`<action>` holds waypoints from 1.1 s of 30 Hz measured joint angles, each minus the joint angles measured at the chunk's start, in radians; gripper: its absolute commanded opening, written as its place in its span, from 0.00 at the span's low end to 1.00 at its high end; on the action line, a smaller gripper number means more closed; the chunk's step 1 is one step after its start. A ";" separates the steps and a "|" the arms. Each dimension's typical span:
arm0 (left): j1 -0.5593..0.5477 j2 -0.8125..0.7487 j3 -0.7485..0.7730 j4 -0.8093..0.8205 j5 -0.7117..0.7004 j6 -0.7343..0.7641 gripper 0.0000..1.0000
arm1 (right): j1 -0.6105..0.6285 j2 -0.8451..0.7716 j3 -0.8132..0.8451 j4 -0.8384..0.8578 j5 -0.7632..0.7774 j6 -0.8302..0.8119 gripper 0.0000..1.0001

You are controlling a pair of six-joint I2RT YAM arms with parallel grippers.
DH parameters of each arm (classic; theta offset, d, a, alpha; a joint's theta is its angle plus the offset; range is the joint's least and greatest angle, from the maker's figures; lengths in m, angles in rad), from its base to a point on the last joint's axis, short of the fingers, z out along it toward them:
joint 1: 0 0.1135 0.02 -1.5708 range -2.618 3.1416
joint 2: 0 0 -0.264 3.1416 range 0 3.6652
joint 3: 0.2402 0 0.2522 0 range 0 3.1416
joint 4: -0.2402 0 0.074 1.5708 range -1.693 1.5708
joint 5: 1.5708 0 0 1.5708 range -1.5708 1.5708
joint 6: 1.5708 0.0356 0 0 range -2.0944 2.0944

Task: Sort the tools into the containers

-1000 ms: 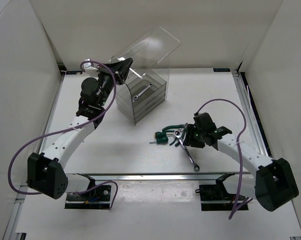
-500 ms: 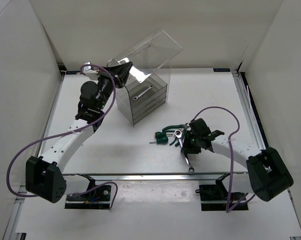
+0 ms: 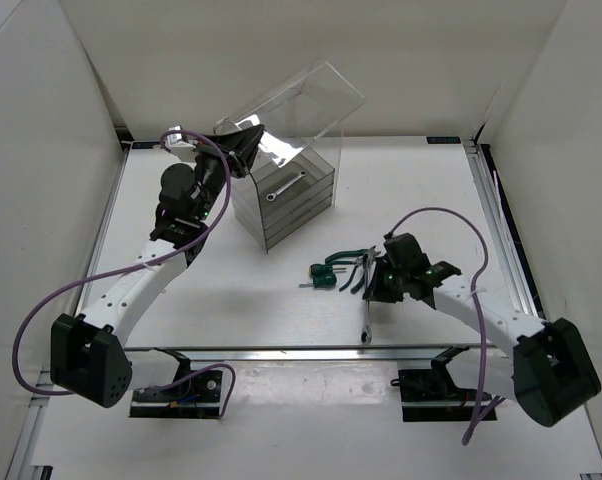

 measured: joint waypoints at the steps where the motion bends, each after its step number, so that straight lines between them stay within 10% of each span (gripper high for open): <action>1: 0.000 0.000 0.000 0.000 0.000 0.000 0.10 | -0.001 -0.022 0.014 -0.016 0.000 -0.002 0.00; 7: -0.001 0.000 0.000 0.000 -0.001 -0.003 0.10 | -0.015 0.011 0.255 -0.029 -0.072 -0.019 0.00; 19: -0.009 0.003 0.001 -0.002 -0.009 -0.012 0.11 | -0.015 0.564 0.973 0.146 -0.318 0.034 0.00; 33: -0.018 0.021 0.023 -0.016 -0.018 -0.015 0.10 | -0.027 0.801 1.043 0.513 -0.403 0.308 0.00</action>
